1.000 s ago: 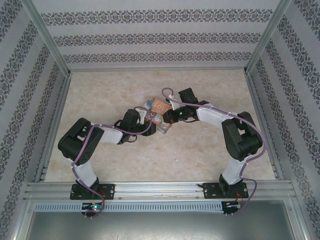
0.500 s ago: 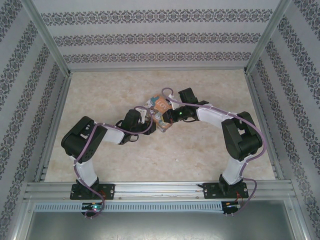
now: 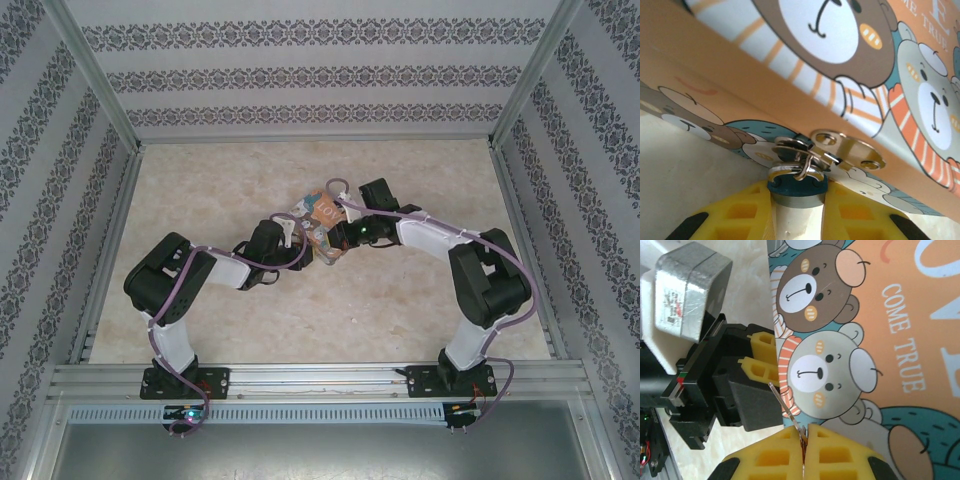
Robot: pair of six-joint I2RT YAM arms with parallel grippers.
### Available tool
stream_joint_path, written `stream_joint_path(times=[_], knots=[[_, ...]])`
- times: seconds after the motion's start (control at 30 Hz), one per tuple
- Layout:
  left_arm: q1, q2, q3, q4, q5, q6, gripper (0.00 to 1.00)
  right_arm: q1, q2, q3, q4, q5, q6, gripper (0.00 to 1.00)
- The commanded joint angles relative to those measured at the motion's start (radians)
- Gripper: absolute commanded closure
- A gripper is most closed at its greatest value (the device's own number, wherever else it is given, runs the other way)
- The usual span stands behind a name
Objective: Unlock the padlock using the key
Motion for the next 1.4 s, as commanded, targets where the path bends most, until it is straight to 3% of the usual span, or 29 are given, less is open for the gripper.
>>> stream_joint_path(times=[0.0,0.27,0.5,0.8,1.37], knots=[[-0.018,-0.047,0.015,-0.001,0.023,-0.031,0.79,0.005,-0.084,-0.025,0.002,-0.002,0.008,1.0],[-0.017,-0.12,0.021,-0.059,0.052,-0.136,0.79,0.024,-0.263,-0.158,0.024,0.026,-0.063,1.0],[-0.017,-0.146,0.064,-0.152,0.095,-0.214,0.8,0.116,-0.339,-0.309,0.08,0.112,-0.081,1.0],[-0.017,-0.161,0.125,-0.245,0.156,-0.271,0.81,0.193,-0.242,-0.358,0.15,0.202,-0.075,1.0],[-0.017,-0.169,0.155,-0.341,0.161,-0.246,0.81,0.19,-0.118,-0.249,0.162,0.303,-0.106,1.0]])
